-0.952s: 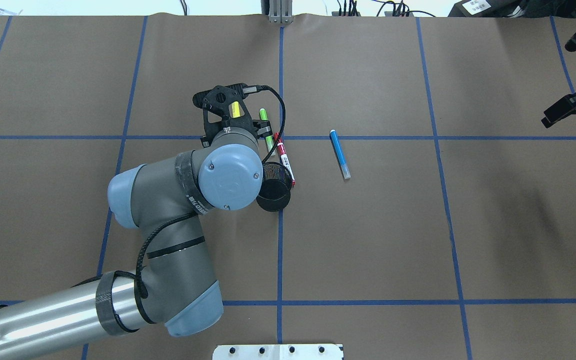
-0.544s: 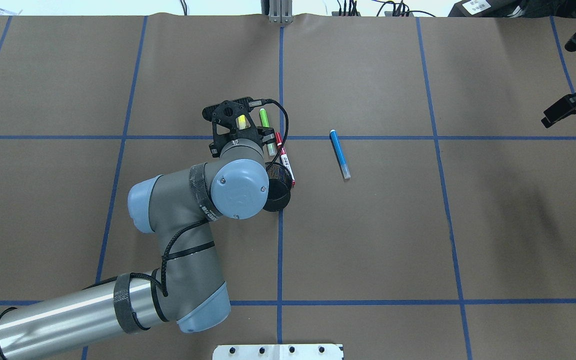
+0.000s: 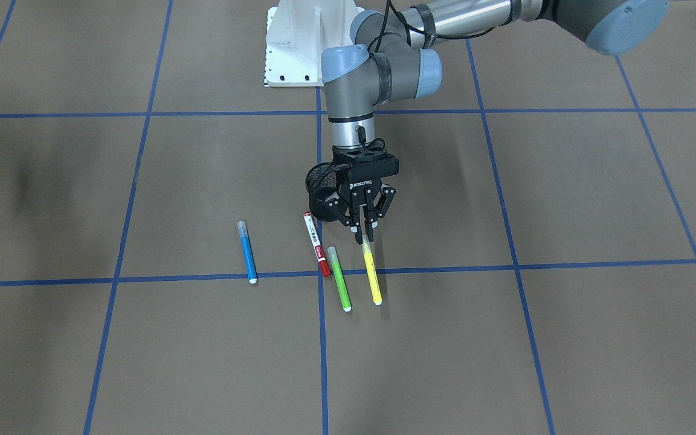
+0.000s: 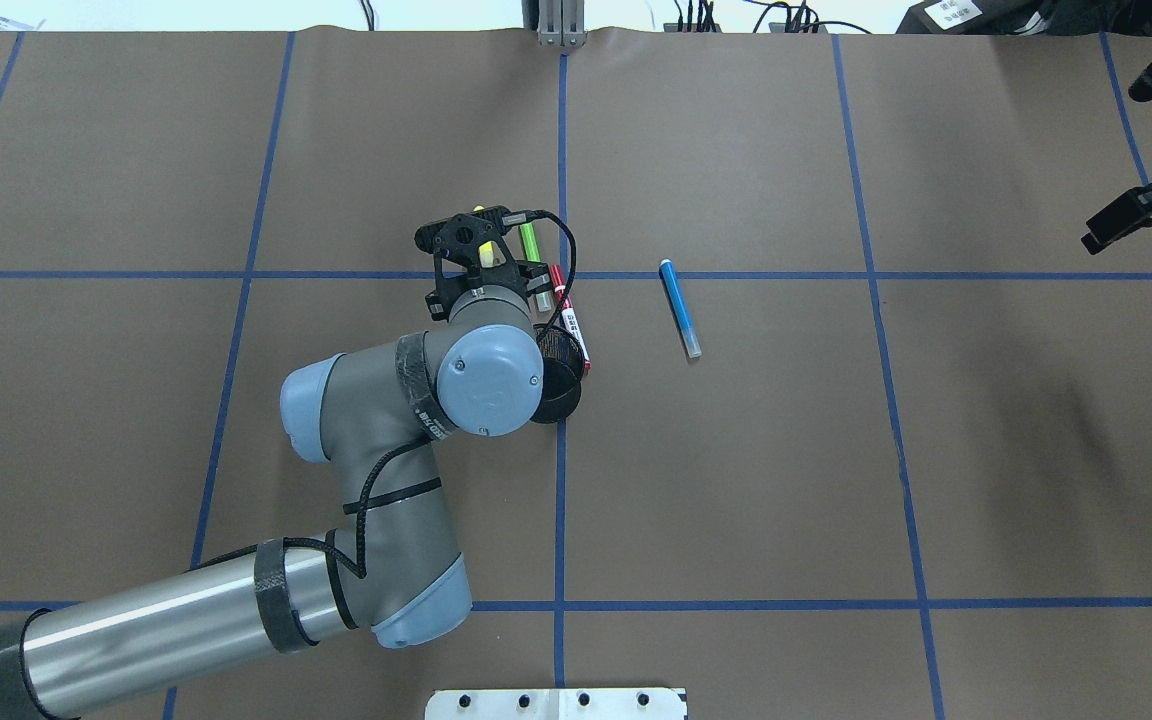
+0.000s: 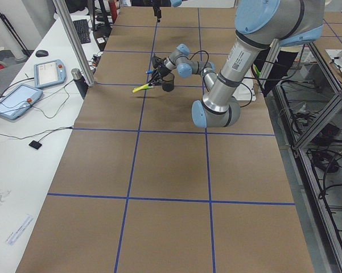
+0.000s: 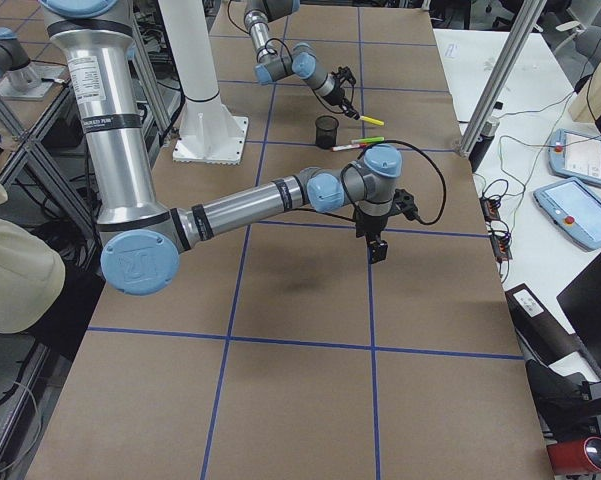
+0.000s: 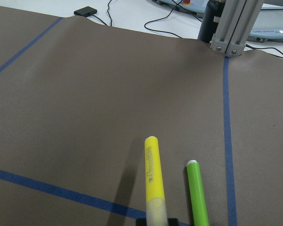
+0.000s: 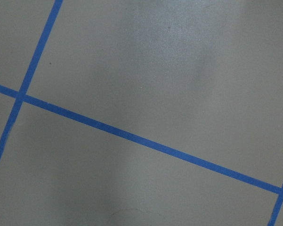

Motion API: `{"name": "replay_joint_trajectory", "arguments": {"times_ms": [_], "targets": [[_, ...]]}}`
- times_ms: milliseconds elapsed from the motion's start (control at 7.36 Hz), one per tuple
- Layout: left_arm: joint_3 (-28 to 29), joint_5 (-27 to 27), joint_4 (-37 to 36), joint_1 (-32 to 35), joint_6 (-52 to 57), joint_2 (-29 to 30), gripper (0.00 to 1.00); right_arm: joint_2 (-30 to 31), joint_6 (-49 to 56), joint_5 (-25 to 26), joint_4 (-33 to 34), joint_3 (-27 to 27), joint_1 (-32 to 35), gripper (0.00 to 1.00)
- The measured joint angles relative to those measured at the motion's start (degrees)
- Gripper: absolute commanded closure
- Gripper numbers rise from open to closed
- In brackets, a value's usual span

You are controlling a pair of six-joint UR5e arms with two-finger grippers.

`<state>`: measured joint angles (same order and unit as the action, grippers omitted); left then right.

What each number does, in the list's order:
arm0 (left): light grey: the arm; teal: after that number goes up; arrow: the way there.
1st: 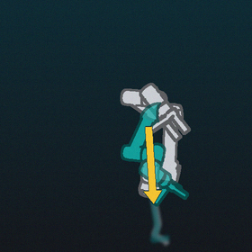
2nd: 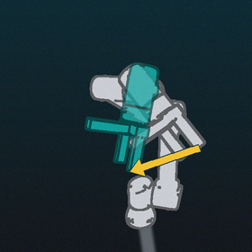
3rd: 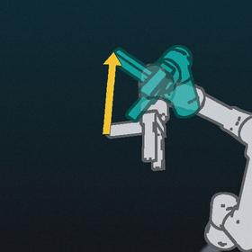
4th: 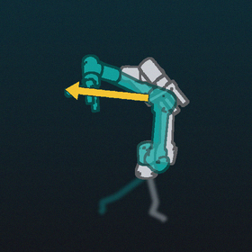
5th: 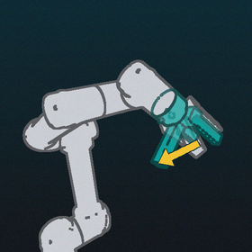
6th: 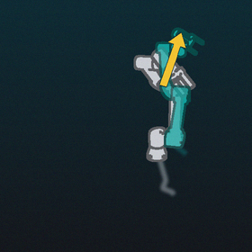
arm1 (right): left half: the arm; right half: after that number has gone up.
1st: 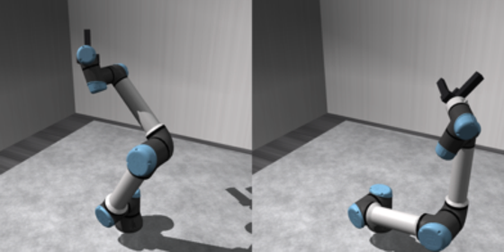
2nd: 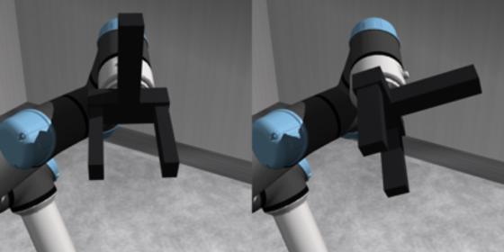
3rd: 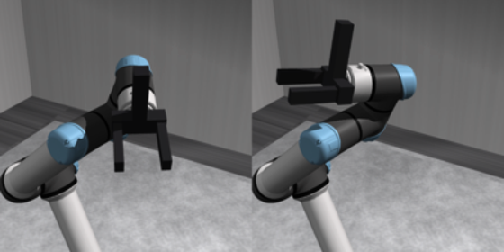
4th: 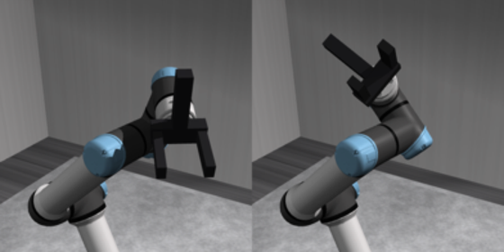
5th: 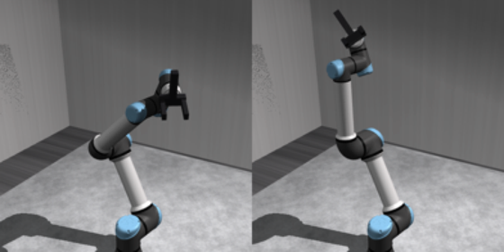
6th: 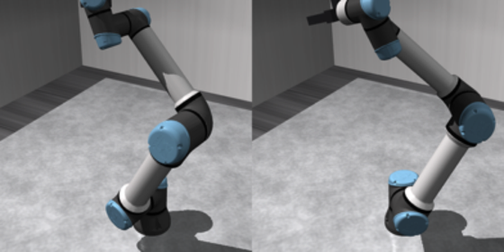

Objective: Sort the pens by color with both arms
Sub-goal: 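Lower the yellow highlighter beside the green highlighter, open left gripper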

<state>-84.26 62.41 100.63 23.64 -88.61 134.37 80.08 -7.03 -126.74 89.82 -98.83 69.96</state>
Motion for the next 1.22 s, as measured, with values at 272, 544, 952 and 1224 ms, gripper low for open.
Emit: {"name": "replay_joint_trajectory", "arguments": {"times_ms": [272,544,952,1224], "targets": [[1.7,0.0,0.4,0.0,-0.1,1.1,0.61,-0.1,-0.1,0.0,0.0,0.0,0.0,0.00],[2.0,0.0,0.5,0.0,-0.1,1.3,0.24,-0.1,0.0,0.0,0.0,0.0,0.0,0.00],[1.4,0.2,0.5,0.1,1.2,1.3,0.02,-0.1,0.0,0.0,0.0,0.1,0.0,0.00],[-4.1,1.0,-1.4,1.2,8.0,0.8,0.01,-0.2,0.1,0.0,0.0,0.1,0.0,0.00]]}}
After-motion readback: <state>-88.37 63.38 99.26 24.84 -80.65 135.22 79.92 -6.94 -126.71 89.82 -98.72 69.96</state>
